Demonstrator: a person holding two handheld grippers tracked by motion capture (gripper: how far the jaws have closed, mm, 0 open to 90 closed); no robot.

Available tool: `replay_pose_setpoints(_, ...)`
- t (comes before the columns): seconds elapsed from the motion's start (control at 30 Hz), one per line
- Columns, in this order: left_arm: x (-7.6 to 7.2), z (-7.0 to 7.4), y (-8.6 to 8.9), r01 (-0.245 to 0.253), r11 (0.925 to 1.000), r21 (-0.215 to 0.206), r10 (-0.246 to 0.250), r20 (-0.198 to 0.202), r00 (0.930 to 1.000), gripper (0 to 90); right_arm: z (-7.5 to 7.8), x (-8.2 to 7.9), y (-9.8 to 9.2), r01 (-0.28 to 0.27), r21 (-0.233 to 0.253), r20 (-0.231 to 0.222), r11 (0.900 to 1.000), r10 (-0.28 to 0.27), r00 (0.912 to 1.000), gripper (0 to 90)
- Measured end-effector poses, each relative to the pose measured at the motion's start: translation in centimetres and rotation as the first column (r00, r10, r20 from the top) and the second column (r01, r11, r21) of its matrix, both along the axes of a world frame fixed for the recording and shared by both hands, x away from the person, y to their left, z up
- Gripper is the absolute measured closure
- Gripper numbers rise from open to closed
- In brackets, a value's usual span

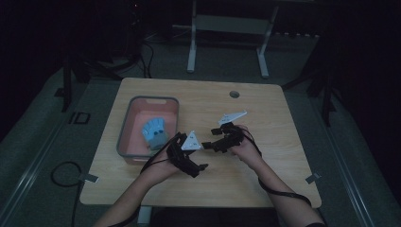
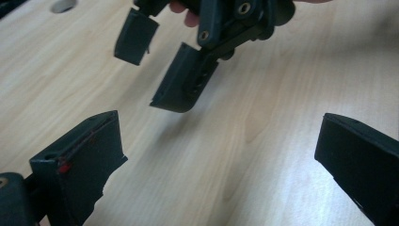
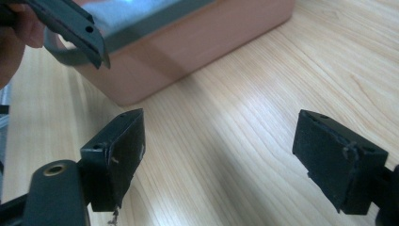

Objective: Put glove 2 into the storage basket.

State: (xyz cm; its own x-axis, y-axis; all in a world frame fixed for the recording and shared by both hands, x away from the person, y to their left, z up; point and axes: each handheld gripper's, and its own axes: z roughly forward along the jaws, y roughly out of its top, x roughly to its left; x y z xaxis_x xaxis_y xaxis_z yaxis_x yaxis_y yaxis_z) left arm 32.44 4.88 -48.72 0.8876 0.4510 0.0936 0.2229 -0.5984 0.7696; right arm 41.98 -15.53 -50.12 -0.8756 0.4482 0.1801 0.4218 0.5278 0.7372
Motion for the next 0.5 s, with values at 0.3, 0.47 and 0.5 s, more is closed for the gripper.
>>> replay_pose_setpoints(0.3,-0.4,-1.4,-2.0,0.057,0.9984,-0.006,-0.057,-0.017,0.9983,1.8,-1.3,-1.0,-1.9,0.009,-0.007,0.005,1.000,-0.009,0.9999,17.6)
replay_pose_setpoints(0.47,-0.6,-2.1,-2.7,0.076,0.9971,-0.001,-0.076,-0.024,0.9968,1.8,-2.1,-1.5,-2.9,0.021,0.000,0.006,1.000,-0.021,0.9998,17.6)
replay_pose_setpoints(0.5,-0.6,-2.3,-2.8,0.080,0.9968,-0.005,-0.080,-0.028,0.9964,1.8,-2.3,-1.7,-3.1,0.027,0.003,0.005,1.000,-0.027,0.9996,17.6)
